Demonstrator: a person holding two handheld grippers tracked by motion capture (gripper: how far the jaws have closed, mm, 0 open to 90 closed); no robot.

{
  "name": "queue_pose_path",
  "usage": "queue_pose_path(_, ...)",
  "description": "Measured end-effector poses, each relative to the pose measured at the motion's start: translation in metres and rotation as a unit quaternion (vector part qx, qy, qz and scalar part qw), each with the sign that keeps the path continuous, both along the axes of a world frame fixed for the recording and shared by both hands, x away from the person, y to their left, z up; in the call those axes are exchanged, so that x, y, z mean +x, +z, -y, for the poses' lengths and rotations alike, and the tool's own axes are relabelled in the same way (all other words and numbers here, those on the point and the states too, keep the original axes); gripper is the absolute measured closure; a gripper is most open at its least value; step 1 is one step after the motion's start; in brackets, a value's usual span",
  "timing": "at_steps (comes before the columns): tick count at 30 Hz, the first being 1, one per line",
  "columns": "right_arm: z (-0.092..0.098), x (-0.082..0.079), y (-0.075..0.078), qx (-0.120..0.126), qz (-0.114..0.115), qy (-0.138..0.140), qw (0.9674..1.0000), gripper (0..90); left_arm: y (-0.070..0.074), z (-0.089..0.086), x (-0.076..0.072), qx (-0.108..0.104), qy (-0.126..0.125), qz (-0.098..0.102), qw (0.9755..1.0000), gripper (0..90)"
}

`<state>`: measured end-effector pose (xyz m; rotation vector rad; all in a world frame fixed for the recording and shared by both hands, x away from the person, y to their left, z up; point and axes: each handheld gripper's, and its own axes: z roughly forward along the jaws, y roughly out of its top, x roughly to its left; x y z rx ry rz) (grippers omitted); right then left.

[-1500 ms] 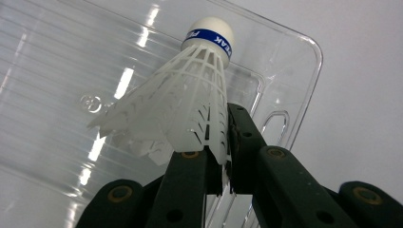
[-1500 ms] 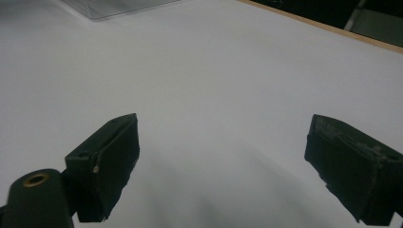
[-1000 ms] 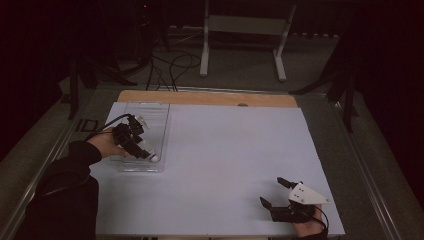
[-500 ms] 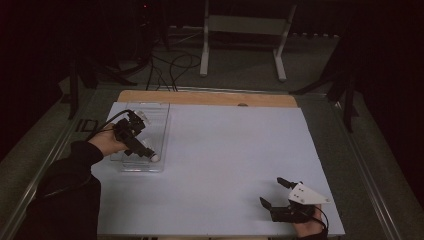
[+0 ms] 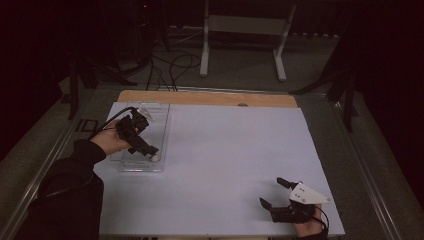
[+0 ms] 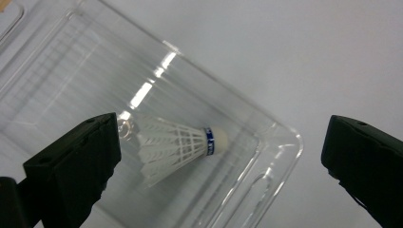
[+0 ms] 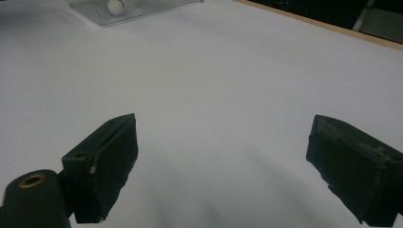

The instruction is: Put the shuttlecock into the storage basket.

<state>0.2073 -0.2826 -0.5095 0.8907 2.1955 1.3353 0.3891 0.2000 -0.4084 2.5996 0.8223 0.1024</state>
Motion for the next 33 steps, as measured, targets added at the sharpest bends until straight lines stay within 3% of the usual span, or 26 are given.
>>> queue_pose_path(3,-0.001,0.0,0.0,-0.009,0.004,-0.005,0.9999,10.0,0.002,0.004,-0.001,-0.002,-0.005,0.004,1.0,0.1)
queue_pose_path(7,-0.001,0.0,0.0,-0.01,0.003,-0.004,0.9999,10.0,0.007,0.009,-0.002,-0.026,-0.018,-0.003,0.9995,0.2)
queue_pose_path(12,-0.001,0.0,0.0,-0.013,0.002,-0.005,0.9999,10.1,0.011,0.018,-0.005,-0.022,-0.032,0.007,0.9992,0.2)
queue_pose_path(22,-0.001,0.0,0.0,-0.012,0.002,-0.004,0.9999,10.1,0.014,0.034,-0.005,-0.026,-0.025,0.038,0.9987,0.2)
queue_pose_path(28,0.0,0.0,0.0,-0.007,0.002,-0.005,1.0,10.1,0.011,0.044,-0.005,-0.025,-0.028,0.039,0.9985,0.2)
queue_pose_path(33,0.0,0.0,0.0,-0.006,0.0,-0.004,1.0,10.1,0.012,0.053,-0.007,-0.036,-0.038,0.038,0.9979,0.2)
